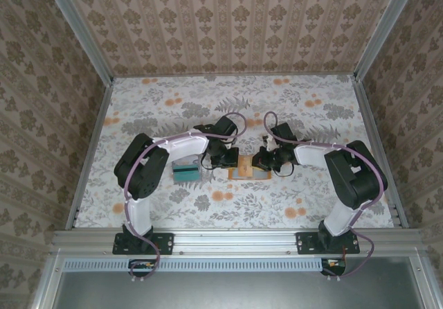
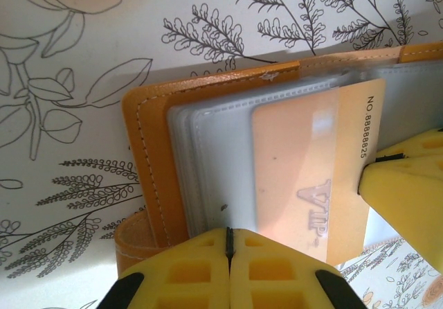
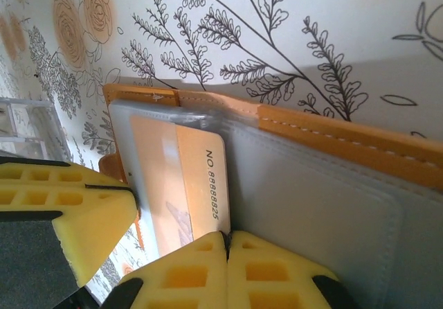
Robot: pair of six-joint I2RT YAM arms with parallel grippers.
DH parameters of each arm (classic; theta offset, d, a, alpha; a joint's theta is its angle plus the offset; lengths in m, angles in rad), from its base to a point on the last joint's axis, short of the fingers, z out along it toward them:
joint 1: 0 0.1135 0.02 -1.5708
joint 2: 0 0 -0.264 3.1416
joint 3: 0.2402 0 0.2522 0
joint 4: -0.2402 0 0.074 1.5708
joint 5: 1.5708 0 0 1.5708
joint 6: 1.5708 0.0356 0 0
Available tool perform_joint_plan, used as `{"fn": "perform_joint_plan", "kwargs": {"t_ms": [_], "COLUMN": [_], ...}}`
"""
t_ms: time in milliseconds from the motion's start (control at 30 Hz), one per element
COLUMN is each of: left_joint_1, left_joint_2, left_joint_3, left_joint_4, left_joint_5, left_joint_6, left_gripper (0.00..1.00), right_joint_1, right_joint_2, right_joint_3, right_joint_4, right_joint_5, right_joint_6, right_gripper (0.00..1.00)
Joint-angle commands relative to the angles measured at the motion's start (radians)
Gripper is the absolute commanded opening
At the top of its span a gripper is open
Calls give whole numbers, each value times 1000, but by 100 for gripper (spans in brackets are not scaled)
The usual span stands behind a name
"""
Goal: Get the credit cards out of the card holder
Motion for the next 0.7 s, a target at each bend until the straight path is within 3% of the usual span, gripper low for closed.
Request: {"fn": "perform_joint_plan", "kwargs": {"t_ms": [0,667], "left_joint_1": [4,6], "left_joint_2": [39,20], "left_joint_3": [-11,0], "left_joint_4": [-59,-69], "left_joint_5": [-29,-33], "left_joint_6": [1,10], "left_gripper": [6,6], "right_joint_1": [-13,-139], "right_joint_2": [-2,-180], "right_joint_3": [-20,-68], "right_joint_4": [-26,-150], "right_joint_5": [2,-22], "right_joint_6": [-12,-140], "right_gripper": [5,0]}}
